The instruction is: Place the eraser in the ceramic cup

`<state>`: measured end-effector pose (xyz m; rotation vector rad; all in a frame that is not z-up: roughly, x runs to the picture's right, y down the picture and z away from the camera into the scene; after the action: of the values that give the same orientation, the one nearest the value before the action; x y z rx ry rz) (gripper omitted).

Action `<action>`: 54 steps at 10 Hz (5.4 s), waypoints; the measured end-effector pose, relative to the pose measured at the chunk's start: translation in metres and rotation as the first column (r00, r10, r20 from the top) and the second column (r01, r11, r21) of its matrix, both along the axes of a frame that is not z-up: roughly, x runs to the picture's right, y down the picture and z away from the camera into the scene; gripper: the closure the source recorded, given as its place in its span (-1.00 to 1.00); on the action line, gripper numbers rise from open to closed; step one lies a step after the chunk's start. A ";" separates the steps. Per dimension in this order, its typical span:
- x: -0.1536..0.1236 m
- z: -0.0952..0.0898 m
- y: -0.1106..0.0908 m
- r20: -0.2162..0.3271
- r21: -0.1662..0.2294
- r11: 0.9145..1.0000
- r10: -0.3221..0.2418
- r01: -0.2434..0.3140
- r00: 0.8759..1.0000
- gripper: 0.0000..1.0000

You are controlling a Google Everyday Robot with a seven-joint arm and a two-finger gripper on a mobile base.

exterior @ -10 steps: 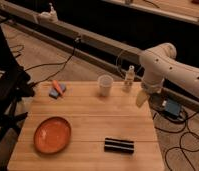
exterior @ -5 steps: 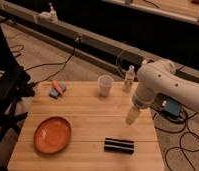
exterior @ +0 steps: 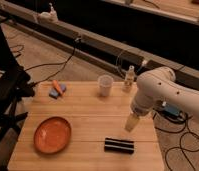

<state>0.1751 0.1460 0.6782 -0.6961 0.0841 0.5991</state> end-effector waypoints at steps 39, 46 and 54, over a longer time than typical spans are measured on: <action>-0.043 0.088 0.091 0.229 -0.086 0.976 0.214 -0.199 0.950 1.00; -0.042 0.102 0.002 0.195 0.021 0.985 0.165 -0.172 0.967 1.00; -0.066 0.097 -0.106 0.217 0.177 0.961 0.173 -0.213 0.961 1.00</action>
<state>0.1089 0.0398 0.7755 -0.5694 -0.2321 0.7118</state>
